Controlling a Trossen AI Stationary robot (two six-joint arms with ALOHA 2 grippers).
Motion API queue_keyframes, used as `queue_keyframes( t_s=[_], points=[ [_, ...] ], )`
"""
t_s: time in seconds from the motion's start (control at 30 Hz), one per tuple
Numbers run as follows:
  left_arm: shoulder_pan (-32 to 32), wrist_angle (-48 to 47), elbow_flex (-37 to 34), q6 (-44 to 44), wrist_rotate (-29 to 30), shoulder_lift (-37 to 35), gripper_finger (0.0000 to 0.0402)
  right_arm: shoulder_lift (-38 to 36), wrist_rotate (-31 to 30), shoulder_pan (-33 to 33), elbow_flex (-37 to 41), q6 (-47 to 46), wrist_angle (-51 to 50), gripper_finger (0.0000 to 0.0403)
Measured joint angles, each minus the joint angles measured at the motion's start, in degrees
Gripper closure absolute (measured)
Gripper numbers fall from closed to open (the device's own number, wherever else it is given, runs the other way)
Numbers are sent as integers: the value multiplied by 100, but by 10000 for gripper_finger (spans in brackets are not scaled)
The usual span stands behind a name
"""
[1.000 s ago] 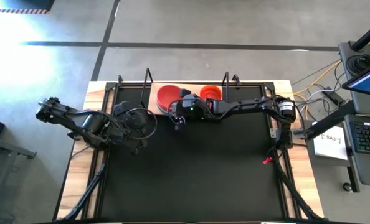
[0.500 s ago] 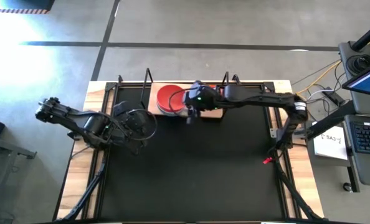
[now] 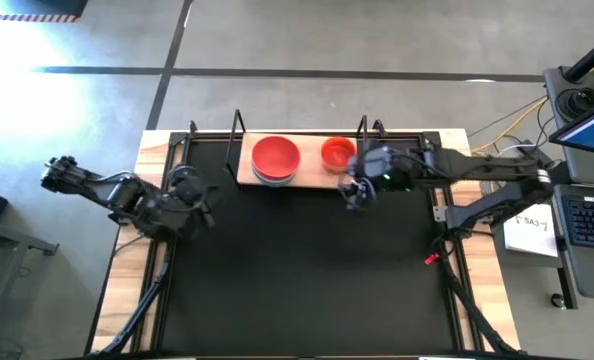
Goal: Place and stack bowls onto a shelf
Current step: Return to Home Position
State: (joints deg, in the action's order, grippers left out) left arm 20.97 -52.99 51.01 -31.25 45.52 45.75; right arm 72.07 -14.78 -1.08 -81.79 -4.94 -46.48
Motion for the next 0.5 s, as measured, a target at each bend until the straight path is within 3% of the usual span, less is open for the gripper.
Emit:
queue_keyframes(
  t_s=[0.23, 0.5],
  points=[
    [0, 1102, -1279, 268, 0, -1300, 271, -1307, -280, 444, 1986, -858, 1039, 232],
    [0, 3233, -2828, 780, -153, -2353, 271, -2304, -783, 903, 3750, -1490, 2308, 232]
  ],
)
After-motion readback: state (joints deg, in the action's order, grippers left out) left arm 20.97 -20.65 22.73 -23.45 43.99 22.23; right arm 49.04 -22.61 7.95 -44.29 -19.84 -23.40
